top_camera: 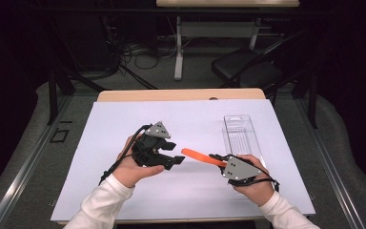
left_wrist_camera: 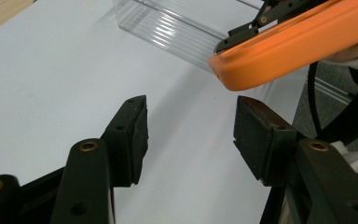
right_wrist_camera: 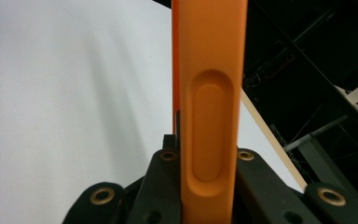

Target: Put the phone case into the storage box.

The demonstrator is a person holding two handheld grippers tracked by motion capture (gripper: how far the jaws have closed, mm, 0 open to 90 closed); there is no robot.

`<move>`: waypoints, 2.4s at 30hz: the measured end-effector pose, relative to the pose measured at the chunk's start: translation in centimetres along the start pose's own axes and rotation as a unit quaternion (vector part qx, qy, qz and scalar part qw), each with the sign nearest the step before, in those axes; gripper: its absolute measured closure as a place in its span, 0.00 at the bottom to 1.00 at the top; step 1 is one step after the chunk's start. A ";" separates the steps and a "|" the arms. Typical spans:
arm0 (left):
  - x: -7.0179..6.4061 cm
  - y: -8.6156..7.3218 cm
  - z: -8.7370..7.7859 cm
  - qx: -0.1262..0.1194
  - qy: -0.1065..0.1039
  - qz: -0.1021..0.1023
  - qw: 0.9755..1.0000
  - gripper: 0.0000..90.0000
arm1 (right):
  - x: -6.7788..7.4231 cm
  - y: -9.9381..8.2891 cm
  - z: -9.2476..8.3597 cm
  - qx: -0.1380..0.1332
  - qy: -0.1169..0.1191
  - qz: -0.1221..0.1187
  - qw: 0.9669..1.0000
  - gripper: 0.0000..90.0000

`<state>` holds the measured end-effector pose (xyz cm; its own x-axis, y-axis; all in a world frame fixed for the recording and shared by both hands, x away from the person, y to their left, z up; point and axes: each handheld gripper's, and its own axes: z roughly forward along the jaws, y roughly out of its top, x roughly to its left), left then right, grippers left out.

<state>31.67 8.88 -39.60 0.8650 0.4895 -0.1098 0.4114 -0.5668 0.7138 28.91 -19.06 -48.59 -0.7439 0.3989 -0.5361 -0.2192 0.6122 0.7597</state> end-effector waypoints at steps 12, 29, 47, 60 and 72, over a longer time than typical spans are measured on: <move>-0.1 0.2 -0.1 -0.020 -0.001 0.002 1.000 0.51 | 0.1 -0.5 0.3 -0.010 0.008 0.030 0.999 0.98; -0.8 0.8 0.7 -0.038 -0.008 0.020 0.999 0.62 | 0.0 -0.5 0.6 -0.018 0.017 0.049 0.998 0.98; -0.8 0.7 1.5 -0.060 -0.013 0.019 0.998 0.77 | 0.0 -0.5 0.7 -0.028 0.022 0.062 0.997 0.98; -0.8 0.5 1.8 -0.063 -0.016 0.016 0.998 0.86 | 0.1 -0.8 0.9 -0.028 0.027 0.068 0.997 0.97; -1.2 0.6 1.6 -0.075 -0.009 0.020 0.997 0.89 | 0.0 -0.8 0.8 -0.034 0.025 0.066 0.997 0.97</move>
<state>31.30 6.87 -40.20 0.8851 0.4564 -0.0907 0.3306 -0.4796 0.8128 29.58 -19.05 -49.47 -0.7993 0.4376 -0.4118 -0.1577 0.5085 0.8465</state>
